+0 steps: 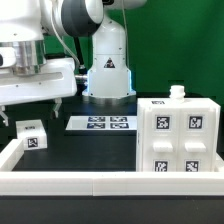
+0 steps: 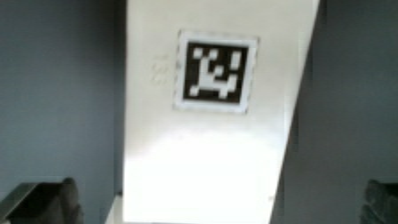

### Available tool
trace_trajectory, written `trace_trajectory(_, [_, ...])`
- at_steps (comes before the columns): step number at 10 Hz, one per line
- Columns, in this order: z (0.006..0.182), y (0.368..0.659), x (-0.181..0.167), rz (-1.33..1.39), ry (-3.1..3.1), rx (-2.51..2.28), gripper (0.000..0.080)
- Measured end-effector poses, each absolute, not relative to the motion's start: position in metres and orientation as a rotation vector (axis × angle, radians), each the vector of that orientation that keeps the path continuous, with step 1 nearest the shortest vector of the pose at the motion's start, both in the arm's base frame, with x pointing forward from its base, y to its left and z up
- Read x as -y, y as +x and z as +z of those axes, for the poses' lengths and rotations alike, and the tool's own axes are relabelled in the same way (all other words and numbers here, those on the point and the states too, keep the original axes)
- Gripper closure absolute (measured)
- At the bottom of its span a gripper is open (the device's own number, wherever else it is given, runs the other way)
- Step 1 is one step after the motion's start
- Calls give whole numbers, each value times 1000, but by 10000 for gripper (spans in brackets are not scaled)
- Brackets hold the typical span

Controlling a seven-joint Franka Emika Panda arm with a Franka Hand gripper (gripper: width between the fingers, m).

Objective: Assemble cabinet

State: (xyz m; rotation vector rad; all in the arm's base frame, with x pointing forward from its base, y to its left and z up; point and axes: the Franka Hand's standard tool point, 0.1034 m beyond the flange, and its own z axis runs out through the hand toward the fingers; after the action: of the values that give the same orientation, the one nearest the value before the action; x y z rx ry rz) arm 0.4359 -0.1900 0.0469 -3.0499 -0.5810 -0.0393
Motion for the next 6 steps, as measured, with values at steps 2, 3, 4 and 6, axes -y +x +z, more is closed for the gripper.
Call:
trace_trajectory(2, [37,426,192,-29,-3056,575,2])
trace_trajectory(3, [29,420,193,-14,-3054,570,2])
trace_trajectory(4, [25,418,196,-18,-3060,577,2])
trace_trajectory(6, [13,412,202,-16,-3071,572,2])
